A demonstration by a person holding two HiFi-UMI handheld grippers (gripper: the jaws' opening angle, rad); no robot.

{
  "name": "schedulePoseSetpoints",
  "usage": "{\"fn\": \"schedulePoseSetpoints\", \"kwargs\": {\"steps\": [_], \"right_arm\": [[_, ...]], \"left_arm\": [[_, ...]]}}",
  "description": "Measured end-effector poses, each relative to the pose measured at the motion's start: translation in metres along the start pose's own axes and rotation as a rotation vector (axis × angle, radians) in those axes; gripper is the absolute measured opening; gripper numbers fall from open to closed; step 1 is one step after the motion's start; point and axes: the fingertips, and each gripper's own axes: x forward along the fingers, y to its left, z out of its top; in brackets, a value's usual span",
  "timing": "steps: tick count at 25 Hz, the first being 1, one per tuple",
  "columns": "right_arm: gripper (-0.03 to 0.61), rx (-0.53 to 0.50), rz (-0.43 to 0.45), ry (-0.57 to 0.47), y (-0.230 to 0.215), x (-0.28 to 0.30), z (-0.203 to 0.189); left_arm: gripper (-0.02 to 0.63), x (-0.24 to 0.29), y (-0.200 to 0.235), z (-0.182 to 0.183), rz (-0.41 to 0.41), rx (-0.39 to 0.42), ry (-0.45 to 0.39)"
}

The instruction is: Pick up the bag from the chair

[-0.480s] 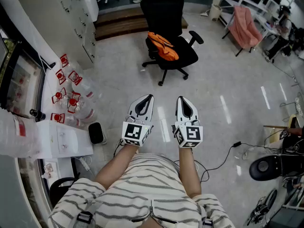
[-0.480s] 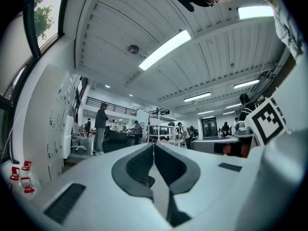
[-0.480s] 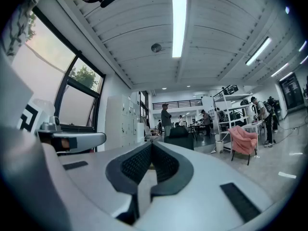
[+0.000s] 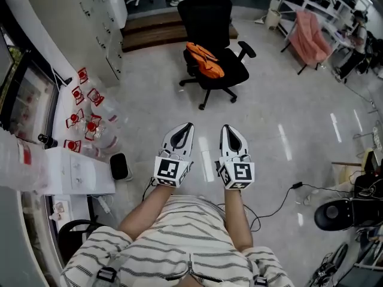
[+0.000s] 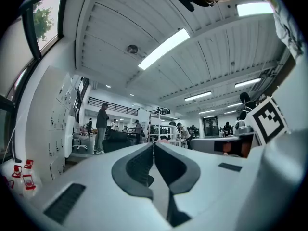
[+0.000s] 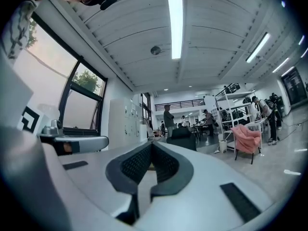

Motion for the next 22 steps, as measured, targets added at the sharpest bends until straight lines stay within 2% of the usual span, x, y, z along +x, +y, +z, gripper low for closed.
{"fn": "schedulePoseSetpoints", "kwargs": {"steps": [7,12,22], "right_arm": [[0.009,-0.004,0.006,0.001,-0.019,-0.028,-0.003],[0.009,0.002,0.022,-0.002,-0.024,-0.044,-0.005],[0.009,-0.015,0.046,-0.017,-0.035,-0.03,-0.015]], "left_arm": [[0.029,-0.001,-0.038,-0.005,0.008,0.011,-0.011],[0.029,-0.008,-0.058,-0.012,0.008,0.015,0.013],[0.029,0.013,-0.061,-0.038,0.014,-0.011,0.04]]}}
